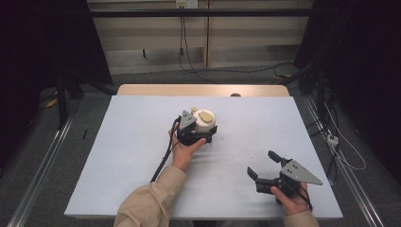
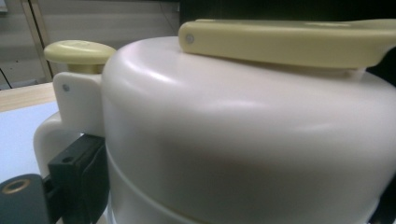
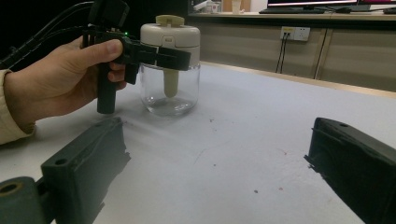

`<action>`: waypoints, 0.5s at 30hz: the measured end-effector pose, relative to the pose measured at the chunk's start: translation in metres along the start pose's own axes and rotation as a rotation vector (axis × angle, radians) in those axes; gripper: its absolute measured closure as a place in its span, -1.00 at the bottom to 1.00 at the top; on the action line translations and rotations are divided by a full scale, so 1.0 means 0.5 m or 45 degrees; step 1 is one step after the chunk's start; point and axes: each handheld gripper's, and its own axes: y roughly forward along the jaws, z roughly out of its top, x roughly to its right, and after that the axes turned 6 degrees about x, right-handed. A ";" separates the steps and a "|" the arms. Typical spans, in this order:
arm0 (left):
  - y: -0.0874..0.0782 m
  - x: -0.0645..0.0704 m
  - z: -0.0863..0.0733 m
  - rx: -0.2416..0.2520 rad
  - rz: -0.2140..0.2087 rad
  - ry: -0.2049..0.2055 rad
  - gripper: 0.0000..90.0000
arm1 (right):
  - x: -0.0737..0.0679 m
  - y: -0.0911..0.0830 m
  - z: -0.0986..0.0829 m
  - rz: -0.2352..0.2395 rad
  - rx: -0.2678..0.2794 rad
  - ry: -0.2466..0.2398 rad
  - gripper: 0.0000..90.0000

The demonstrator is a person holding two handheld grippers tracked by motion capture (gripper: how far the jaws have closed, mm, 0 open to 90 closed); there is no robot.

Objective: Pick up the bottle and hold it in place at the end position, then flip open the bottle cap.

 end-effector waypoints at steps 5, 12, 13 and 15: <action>-0.003 -0.002 -0.002 0.001 -0.008 -0.006 -0.86 | -0.002 0.005 -0.001 0.011 -0.011 -0.005 -0.93; -0.007 -0.001 -0.006 0.010 -0.007 -0.008 -0.86 | -0.003 0.017 -0.003 0.025 -0.033 0.001 -0.93; -0.008 -0.002 -0.007 0.008 -0.011 -0.002 -0.86 | -0.002 0.018 -0.003 0.024 -0.035 0.001 -0.93; -0.010 -0.002 -0.007 0.006 -0.011 -0.002 -0.86 | -0.002 0.022 -0.003 0.025 -0.037 0.006 -0.93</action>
